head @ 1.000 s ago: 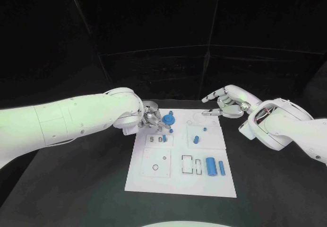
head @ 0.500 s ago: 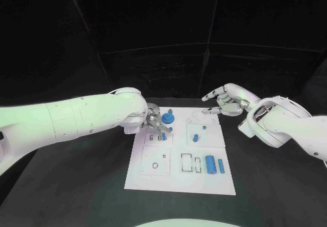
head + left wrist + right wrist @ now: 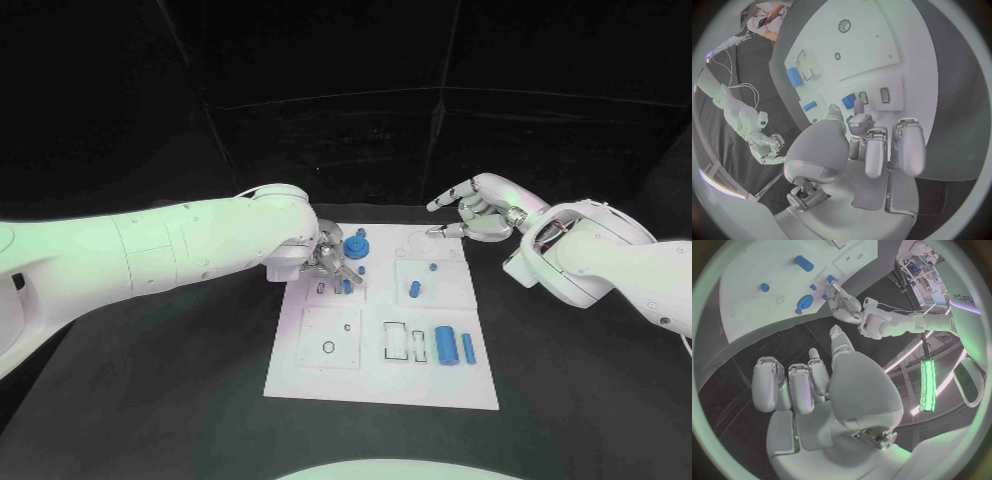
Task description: Assemble the parts on the task board
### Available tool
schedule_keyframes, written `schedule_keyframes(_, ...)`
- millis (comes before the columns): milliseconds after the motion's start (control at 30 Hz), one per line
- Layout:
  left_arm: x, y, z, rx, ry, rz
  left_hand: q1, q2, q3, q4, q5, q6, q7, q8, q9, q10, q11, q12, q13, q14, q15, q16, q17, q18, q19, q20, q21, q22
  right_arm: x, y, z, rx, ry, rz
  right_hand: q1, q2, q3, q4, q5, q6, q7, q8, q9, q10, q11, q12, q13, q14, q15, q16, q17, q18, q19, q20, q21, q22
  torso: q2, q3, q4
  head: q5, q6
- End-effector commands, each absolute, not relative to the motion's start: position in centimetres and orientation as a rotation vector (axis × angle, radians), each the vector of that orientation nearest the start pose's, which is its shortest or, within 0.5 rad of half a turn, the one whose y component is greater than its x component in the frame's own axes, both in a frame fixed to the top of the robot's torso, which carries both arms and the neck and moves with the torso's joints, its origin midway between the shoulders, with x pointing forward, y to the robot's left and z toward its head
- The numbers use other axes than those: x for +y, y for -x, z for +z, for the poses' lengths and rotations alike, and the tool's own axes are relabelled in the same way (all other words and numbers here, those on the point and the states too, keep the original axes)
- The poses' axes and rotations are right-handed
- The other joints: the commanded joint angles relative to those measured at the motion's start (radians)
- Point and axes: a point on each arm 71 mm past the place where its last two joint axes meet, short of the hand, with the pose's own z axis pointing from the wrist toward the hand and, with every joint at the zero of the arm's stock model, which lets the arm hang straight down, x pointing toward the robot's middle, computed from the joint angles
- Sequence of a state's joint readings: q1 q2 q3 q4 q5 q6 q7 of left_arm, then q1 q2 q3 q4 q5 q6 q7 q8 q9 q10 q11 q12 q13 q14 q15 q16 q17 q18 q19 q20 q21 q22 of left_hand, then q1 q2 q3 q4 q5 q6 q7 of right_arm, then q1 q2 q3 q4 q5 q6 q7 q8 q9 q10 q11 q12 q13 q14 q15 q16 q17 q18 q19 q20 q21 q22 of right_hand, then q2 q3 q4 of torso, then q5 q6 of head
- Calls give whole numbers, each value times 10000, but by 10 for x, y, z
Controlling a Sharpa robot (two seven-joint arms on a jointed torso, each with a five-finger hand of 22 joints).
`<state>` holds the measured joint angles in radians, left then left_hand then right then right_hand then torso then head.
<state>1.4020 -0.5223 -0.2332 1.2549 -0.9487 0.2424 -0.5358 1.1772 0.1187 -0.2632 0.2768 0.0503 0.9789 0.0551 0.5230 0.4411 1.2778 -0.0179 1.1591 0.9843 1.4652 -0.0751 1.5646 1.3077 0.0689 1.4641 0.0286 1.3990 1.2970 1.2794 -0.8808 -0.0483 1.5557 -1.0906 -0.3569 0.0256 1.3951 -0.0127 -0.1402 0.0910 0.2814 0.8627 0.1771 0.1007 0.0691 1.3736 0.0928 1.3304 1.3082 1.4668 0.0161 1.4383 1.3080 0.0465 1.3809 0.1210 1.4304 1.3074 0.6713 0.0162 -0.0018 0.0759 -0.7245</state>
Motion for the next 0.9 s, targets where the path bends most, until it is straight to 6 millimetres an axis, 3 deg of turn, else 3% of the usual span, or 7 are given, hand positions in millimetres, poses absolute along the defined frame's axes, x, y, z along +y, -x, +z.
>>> schedule_keyframes(33,137,-525,-208,24404,-61,-3009,87,45,34,-72,-12,-109,-5,79,45,46,1,53,15,1055,-62,62,2631,-155,262,-31,42,10,-207,-491,-143,16228,-1029,9017,-13,89,-76,-2,58,62,-10,68,-15,2,-52,-52,34,524,-51,-63,257,175,-74,8,-50,5,0,3,-5,2,-14)
schedule_keyframes(167,135,-525,-210,24532,-175,-2954,205,86,109,-149,-10,-147,-6,123,110,42,0,54,16,1055,-62,62,2631,-152,248,-32,38,5,-207,-492,-143,16255,-1027,8997,6,105,-101,3,123,59,-13,72,-16,4,-53,-49,35,524,-53,-69,250,174,-70,6,-51,6,-3,-2,-8,-10,-79)
schedule_keyframes(600,131,-525,-212,24555,-213,-2956,345,174,241,-248,-9,-180,-14,192,203,61,-6,75,38,1055,-66,62,2631,-153,239,-34,53,30,-206,-492,-144,16304,-1030,8960,19,121,-118,8,176,56,-12,73,-17,7,-55,-46,37,523,-54,-76,243,176,-76,5,-58,-3,1,10,-2,-34,-107)
schedule_keyframes(767,130,-525,-212,24520,-189,-2998,695,325,561,-521,-6,-248,-22,271,327,75,-19,83,50,1055,-77,62,2631,-150,223,-43,60,44,-206,-492,-144,16348,-1040,8971,19,121,-118,8,176,56,-12,73,-17,7,-55,-46,37,523,-54,-76,243,176,-76,5,-58,-3,-4,9,-1,-39,-125)
schedule_keyframes(900,129,-525,-212,24559,-74,-3113,1353,597,1133,-1002,5,-348,-80,290,403,59,-71,52,31,1055,-119,62,2631,-139,198,-70,39,18,-205,-493,-144,16402,-1044,8960,24,130,-124,11,196,57,-13,76,-16,8,-56,-44,37,523,-55,-79,240,177,-79,4,-62,-8,0,8,0,-39,-140)
